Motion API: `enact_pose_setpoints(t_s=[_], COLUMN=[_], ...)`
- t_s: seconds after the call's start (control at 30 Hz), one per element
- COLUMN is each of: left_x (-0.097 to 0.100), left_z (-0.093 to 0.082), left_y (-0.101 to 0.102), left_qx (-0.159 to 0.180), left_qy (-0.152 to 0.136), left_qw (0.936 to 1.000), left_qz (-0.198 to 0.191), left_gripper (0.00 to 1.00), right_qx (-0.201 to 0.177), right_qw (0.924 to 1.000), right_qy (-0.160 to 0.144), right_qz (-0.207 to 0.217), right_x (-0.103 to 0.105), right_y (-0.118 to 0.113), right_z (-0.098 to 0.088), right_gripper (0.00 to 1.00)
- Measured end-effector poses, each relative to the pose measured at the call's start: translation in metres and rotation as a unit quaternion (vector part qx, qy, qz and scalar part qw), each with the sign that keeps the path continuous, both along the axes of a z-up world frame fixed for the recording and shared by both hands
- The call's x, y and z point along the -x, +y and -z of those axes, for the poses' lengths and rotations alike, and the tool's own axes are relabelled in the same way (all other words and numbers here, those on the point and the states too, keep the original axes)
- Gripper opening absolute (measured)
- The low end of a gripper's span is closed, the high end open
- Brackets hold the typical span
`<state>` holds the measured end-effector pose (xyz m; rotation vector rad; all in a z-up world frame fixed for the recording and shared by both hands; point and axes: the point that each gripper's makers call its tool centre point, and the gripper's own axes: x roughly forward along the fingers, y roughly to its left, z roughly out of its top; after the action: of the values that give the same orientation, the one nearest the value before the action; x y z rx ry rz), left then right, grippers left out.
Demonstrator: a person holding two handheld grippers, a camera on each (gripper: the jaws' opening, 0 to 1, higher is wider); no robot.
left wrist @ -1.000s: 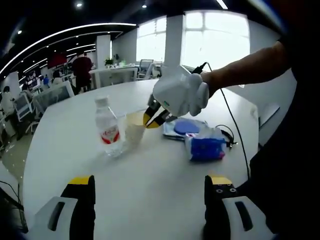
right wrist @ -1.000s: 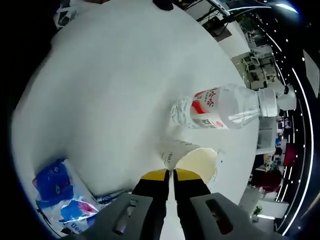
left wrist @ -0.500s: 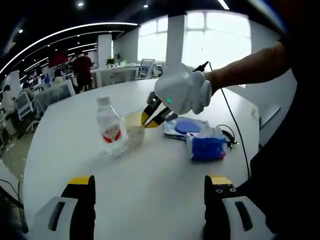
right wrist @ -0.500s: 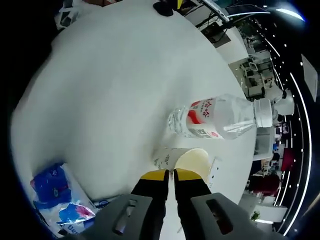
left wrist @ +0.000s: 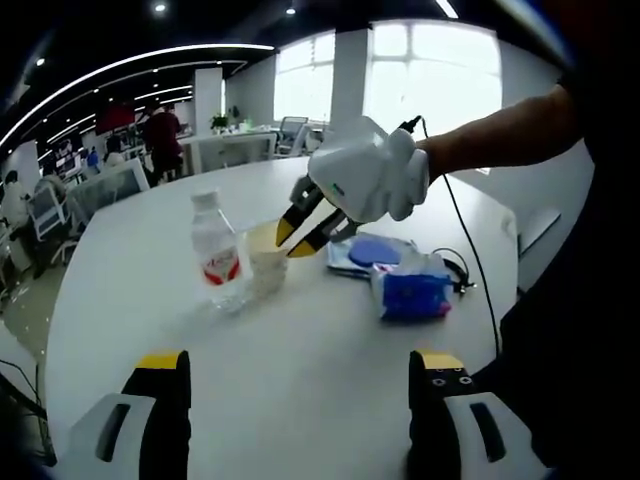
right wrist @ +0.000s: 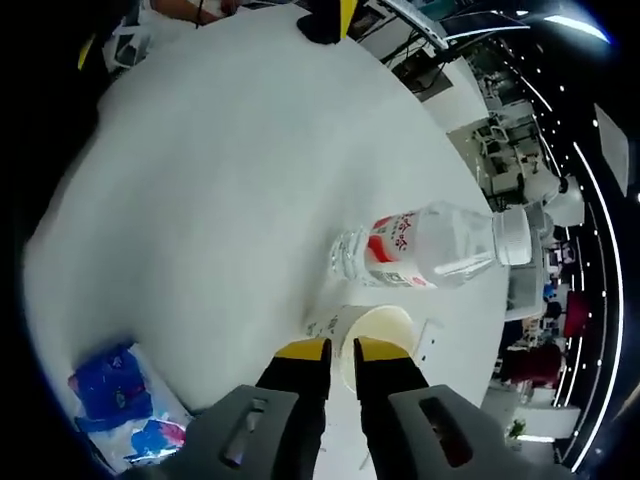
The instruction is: Arrange the tabletop items into an orderly group along one side of the table until the central work area is clear of visible clutter.
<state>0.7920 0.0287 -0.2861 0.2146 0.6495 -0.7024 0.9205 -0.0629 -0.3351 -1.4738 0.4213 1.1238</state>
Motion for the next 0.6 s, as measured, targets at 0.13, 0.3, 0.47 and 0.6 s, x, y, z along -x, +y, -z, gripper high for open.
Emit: enact_pose_setpoints(t_s=[0.13,0.3,0.47,0.6], left_x=[-0.001,-0.004,-0.004,-0.003], left_z=[-0.002,-0.005,-0.012,-0.017], left_y=[-0.001,-0.002,-0.008,-0.015], left_qx=[0.001,0.006,0.014,0.018], left_qy=[-0.003,-0.005,-0.008,-0.012], left_qw=[1.0,1.0,0.9999,0.9998], left_qz=[0.0,0.0,0.001,0.003], left_gripper=[0.89,0.89,0.89,0.9], right_qx=[-0.03,-0.108,-0.171,-0.229], right_qw=[0.9993,0.986,0.9633,0.9362], right_qy=[0.008,0.057,0.091,0.114], right_qz=[0.02,0.114,0.186,0.241], right_x=[0.004,0.009,0.01,0.019], right_y=[0.001,-0.006,-0.018,-0.034], right_z=[-0.008,-0.018,-0.028,-0.041], right_gripper=[0.13,0.22,0.33,0.42])
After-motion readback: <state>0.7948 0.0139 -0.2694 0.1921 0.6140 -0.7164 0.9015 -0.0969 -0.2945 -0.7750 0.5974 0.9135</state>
